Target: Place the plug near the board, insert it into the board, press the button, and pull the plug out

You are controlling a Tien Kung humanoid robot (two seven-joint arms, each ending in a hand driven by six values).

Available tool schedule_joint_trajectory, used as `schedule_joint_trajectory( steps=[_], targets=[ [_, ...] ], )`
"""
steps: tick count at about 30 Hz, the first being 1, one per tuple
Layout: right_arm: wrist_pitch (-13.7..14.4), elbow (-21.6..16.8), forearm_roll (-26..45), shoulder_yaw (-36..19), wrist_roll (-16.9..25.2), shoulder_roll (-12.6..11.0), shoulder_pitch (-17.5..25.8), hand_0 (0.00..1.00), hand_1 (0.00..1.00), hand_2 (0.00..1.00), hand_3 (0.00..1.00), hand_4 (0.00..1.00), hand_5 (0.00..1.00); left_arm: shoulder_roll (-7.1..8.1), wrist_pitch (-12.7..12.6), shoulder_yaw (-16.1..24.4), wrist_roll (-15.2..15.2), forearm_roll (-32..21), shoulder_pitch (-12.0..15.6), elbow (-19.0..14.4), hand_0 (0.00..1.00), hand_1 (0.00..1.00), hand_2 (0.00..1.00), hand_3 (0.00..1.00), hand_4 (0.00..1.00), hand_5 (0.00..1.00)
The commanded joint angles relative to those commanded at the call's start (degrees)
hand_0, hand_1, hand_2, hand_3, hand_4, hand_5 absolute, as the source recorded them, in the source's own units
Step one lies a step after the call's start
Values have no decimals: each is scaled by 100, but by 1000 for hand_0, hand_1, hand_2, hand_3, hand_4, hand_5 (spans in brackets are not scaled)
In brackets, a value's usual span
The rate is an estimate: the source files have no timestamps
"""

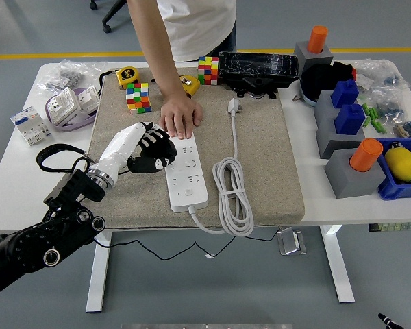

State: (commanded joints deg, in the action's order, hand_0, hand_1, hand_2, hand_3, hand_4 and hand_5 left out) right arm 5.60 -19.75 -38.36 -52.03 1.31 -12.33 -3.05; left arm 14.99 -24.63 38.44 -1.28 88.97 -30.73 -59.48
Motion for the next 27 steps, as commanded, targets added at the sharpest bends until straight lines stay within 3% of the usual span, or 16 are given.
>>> schedule_joint_trajectory(
  steps=[9,10,15,16,21,22,27],
  targets=[
    [-2,-4,-2,1,0,2,6,611,639,644,553,949,489,111,-71,149,26,-41,41,454,375,408,434,523,685,2],
    [-1,-3,-1,-3,1,5,6,611,639,645,552,949,487,111,-66,140,3,-107,45,488,426,451,484,551,750,44],
    [-1,-10,-2,-16,4,8,-5,611,639,645,552,949,487,72,-56,75,-10,-196,54,591,426,451,484,551,750,44],
    [0,-14,-4,-17,4,7,-5,611,639,644,553,949,487,63,-67,52,-8,-191,53,604,529,519,536,572,827,90],
    [-1,-12,-5,-8,0,8,-1,611,639,644,553,949,487,38,-86,-24,7,-196,40,669,529,519,536,572,827,90],
    [-2,-13,-6,-9,0,9,1,611,639,643,553,949,487,40,-66,-28,42,-193,45,667,581,601,573,598,854,130],
    [-1,-11,-11,-6,-1,6,6,611,639,643,553,949,487,46,2,-27,147,-133,55,669,581,601,573,598,854,130]
  ],
)
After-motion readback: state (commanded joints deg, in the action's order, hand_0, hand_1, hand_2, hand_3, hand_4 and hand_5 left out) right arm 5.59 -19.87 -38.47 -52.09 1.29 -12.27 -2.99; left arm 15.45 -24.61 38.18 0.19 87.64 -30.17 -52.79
